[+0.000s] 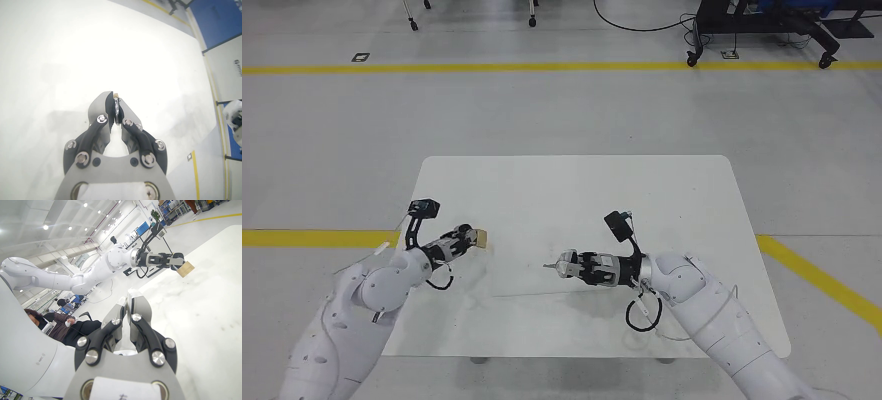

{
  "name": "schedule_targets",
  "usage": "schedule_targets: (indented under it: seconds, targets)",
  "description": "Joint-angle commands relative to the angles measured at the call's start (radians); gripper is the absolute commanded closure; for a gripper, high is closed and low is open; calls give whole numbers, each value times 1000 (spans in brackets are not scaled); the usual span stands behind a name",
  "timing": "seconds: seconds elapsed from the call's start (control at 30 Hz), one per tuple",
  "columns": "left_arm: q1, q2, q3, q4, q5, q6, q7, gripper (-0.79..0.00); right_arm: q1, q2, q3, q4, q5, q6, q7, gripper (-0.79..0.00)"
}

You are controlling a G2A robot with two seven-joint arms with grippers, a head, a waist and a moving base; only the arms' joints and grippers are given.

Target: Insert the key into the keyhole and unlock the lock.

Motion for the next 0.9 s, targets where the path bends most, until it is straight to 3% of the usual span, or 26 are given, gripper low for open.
schedule_targets:
  seconds: [0.0,0.27,0.47,0.67,0.87]
  targets:
    - [25,0,-10,-3,-83,-94,1,0,0,0,0,0,0,0,0,0]
    - [43,-9,18,25,-169,-265,22,0,0,0,0,0,0,0,0,0]
    - [-7,-16,31,104,-620,-342,-256,0,0,0,0,0,0,0,0,0]
    - [-63,-24,39,189,-905,-344,-453,0,-14,0,-2,-36,-30,28,-18,0]
    - [-120,-39,78,257,-972,-367,-527,0,-24,-7,-10,-75,-97,86,-64,0]
